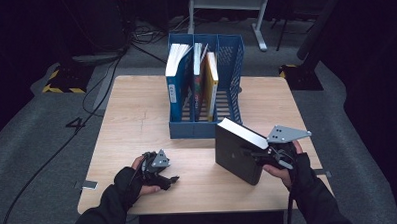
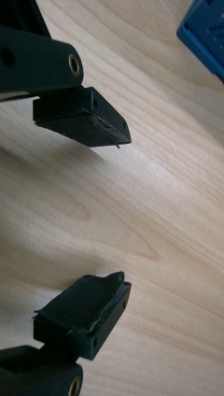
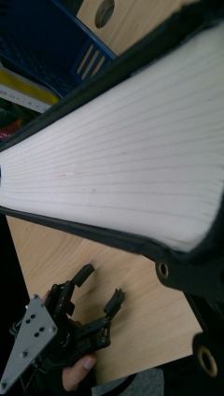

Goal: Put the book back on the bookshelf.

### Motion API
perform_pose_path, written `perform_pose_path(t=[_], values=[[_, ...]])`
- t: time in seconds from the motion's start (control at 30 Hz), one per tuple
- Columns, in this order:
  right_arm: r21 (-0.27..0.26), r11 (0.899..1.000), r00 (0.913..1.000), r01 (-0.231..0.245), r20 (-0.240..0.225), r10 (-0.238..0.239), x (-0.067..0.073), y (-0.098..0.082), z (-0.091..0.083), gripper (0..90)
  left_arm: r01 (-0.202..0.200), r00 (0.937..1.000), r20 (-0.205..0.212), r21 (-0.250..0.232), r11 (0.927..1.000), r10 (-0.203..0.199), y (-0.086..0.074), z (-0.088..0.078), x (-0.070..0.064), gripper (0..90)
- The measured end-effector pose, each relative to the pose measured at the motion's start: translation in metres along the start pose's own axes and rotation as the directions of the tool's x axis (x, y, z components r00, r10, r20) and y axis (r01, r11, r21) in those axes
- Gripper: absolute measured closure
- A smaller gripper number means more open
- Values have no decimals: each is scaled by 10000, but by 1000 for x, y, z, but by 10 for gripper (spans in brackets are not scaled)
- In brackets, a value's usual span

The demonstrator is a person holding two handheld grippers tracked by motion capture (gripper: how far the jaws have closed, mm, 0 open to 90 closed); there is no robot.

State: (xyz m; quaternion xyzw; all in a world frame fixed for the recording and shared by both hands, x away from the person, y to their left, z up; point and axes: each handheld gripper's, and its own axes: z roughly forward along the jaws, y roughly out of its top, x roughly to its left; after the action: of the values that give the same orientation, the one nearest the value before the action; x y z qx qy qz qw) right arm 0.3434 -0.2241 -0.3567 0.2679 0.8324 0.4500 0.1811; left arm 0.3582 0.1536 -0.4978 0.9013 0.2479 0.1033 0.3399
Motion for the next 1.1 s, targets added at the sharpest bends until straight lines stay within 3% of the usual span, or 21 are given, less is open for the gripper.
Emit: perform_pose_path(t=[0.07, 0.2, 0.63, 0.93, 1.1], values=[[101, 9999, 9998, 119, 164, -121, 1, 4, -2, 529, 222, 9996, 166, -76, 9997, -221, -1, 1, 3, 238], [129, 9997, 9990, 211, 379, -216, -2, 10, -9, 532, 175, 9994, 290, -422, 9990, -162, -5, 4, 5, 214], [-177, 9996, 9979, 232, 608, -221, -7, 23, -36, 532, 176, 9995, 288, -421, 9990, -164, -5, 4, 5, 212], [-477, 9988, 9941, 58, 1081, -7, -15, 37, -53, 532, 191, 9995, 277, -423, 9989, -179, -4, 4, 5, 209], [-672, 9975, 9902, 218, 1389, -123, -20, 53, -60, 532, 192, 9995, 275, -426, 9989, -180, -4, 4, 5, 209]])
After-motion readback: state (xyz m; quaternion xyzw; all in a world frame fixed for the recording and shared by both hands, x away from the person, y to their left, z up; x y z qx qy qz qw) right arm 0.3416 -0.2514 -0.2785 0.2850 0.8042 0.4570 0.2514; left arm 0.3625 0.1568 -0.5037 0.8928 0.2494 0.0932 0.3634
